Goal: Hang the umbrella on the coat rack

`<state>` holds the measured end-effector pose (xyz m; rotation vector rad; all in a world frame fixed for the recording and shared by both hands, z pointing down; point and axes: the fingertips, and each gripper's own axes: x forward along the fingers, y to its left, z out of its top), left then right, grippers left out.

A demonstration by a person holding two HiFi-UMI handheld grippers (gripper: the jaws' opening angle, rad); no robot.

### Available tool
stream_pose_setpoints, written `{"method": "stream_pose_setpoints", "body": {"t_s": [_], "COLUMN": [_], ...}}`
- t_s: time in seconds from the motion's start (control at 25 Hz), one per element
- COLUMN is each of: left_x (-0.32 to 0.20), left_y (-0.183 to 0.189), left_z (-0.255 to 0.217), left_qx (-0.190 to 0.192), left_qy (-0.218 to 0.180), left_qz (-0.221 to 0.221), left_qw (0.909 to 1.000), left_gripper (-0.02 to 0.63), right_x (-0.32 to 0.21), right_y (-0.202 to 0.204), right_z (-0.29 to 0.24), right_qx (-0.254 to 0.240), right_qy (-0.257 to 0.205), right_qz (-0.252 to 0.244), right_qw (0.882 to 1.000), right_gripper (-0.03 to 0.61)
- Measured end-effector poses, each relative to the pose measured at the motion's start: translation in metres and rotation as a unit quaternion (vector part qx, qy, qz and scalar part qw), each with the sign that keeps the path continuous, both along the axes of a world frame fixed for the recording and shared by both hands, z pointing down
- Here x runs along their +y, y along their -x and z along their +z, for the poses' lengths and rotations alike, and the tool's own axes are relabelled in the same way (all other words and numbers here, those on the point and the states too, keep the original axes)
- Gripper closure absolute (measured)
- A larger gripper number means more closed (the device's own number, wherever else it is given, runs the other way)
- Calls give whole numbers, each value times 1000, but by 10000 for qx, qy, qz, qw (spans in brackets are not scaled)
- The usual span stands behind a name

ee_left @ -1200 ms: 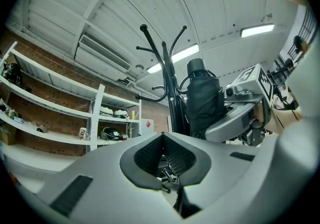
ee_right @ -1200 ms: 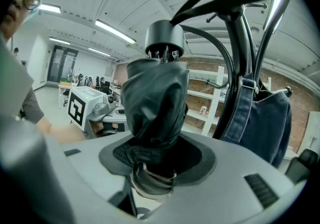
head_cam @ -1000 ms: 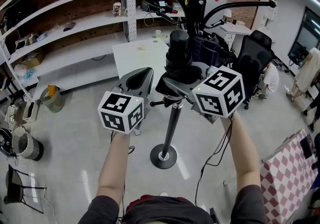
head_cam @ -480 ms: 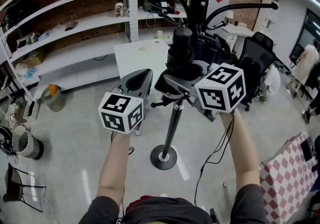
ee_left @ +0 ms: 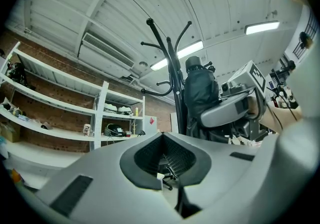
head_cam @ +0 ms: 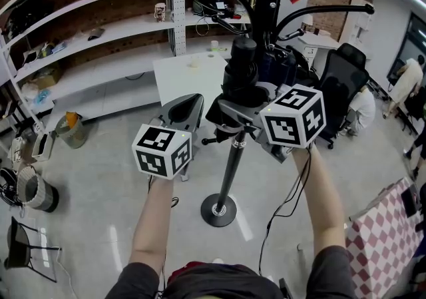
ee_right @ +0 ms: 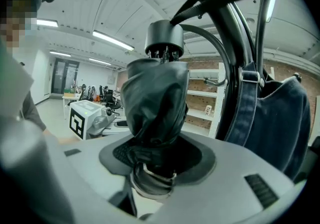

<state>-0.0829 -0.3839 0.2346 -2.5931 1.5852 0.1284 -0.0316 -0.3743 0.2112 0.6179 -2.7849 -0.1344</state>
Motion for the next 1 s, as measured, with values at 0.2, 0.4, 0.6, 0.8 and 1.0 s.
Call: {"method": "stream_pose_setpoints", "body": {"t_s": [0.2,0.4,0.6,0.8,1.0], "left_x": [-1,-3,-2,-2,0], "left_y": [-2,-5,-10,-16,-19], "left_z": [4,8,13,22,32], "left_qx": [-3,-10,-52,-93,-119], "left_qy": [33,78,142,245,347], "left_qz": [26,72,137,205,259], "left_qw": [10000,9999,9998,9994,9990], "left_gripper": [603,603,603,603,603], "right_x": [-1,-1,1,2,4], "right_y": [0,-1,-4,-9,-11], "right_z": [10,24,42,58,73], "right_qx": [58,61,48,39,49], "right_qy": [126,324,518,631,719], "right_qz": [10,74,179,348,495], "right_qw": [9999,9994,9985,9974,9962], "right_gripper": [387,387,387,387,387]}}
